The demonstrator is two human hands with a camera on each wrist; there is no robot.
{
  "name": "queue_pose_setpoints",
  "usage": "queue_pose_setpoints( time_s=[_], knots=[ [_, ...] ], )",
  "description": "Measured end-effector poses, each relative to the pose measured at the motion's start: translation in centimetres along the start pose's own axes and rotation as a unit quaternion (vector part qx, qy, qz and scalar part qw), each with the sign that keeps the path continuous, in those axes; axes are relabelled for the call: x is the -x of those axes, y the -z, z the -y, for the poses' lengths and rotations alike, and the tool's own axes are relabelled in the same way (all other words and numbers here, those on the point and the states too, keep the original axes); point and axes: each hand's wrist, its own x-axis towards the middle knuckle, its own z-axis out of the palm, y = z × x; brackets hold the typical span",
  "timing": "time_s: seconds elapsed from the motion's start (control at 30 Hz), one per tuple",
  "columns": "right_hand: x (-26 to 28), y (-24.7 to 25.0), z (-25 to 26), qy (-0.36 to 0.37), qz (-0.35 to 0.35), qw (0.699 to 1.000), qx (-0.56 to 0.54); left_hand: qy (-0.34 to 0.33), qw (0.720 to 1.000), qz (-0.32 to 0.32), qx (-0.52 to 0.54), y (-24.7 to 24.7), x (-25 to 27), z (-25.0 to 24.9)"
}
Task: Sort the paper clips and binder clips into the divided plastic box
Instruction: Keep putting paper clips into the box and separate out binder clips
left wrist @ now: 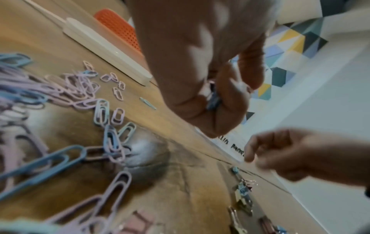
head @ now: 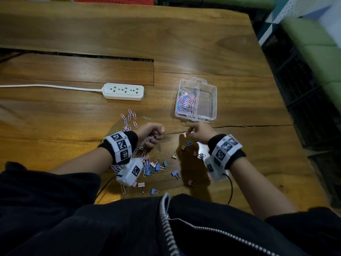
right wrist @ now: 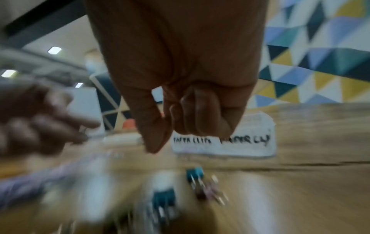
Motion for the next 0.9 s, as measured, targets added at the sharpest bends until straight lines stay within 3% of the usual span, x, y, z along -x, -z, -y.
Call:
queue_pose_setpoints(
  time_s=[0.13, 0.23, 0.4, 0.6, 0.9],
  knots=[
    [0.9, -2.3, -2.3, -0.002, 0.014, 0.998, 0.056, -0.007, 0.998, 0.033, 0.055, -0.3, 0.5, 0.5],
    [1.1, -3.1, -2.9, 0.038, -0.04, 0.992, 0.117, 0.034, 0.998, -0.013, 0.047, -0.6, 0.0, 1.3],
    [0.9, -3.5, -3.3, 0.087, -0.047, 0.979, 0.18, 0.108, 0.99, -0.064, -0.063, -1.9, -0.6, 1.6],
    [0.7, -3.5, -3.6, 0.047, -0.035, 0.985, 0.16, 0.135, 0.98, -0.112, -0.095, -2.8, -0.9, 1.7],
    [1.0, -3.8, -3.1, 0.066, -0.043, 0.984, 0.158, 0.141, 0.975, -0.122, -0.123, -3.3, -1.1, 1.7]
  ],
)
